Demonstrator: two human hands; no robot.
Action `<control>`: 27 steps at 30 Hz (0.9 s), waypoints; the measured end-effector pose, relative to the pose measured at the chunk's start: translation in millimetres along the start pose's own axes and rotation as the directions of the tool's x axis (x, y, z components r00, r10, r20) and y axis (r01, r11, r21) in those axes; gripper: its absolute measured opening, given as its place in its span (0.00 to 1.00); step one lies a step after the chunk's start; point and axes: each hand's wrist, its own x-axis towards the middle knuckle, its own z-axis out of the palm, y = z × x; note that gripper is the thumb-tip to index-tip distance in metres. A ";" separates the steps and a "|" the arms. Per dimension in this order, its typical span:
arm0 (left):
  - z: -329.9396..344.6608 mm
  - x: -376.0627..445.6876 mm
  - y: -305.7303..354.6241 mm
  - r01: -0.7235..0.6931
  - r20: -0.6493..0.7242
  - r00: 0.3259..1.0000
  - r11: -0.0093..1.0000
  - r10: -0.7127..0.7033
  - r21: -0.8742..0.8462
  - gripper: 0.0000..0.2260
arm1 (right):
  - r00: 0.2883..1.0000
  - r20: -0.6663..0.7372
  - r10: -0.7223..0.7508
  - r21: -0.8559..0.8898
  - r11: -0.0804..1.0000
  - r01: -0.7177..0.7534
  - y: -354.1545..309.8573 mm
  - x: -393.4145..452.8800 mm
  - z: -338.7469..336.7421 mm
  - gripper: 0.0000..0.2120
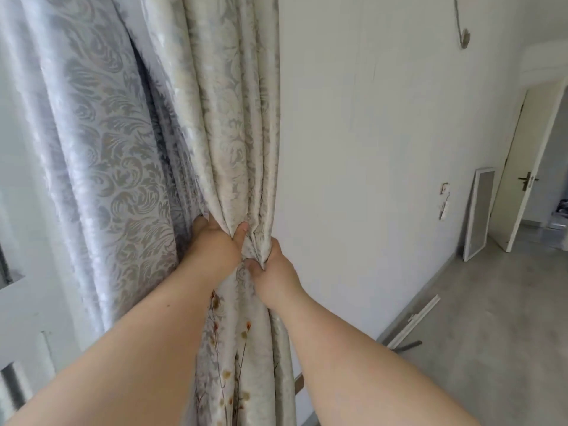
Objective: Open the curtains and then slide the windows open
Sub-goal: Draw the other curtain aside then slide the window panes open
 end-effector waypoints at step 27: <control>66.6 -172.6 -15.6 0.256 0.445 0.610 0.694 -0.656 0.673 0.42 | 0.873 0.350 0.340 -0.354 0.911 -0.213 121.5 -126.9 -137.4 0.27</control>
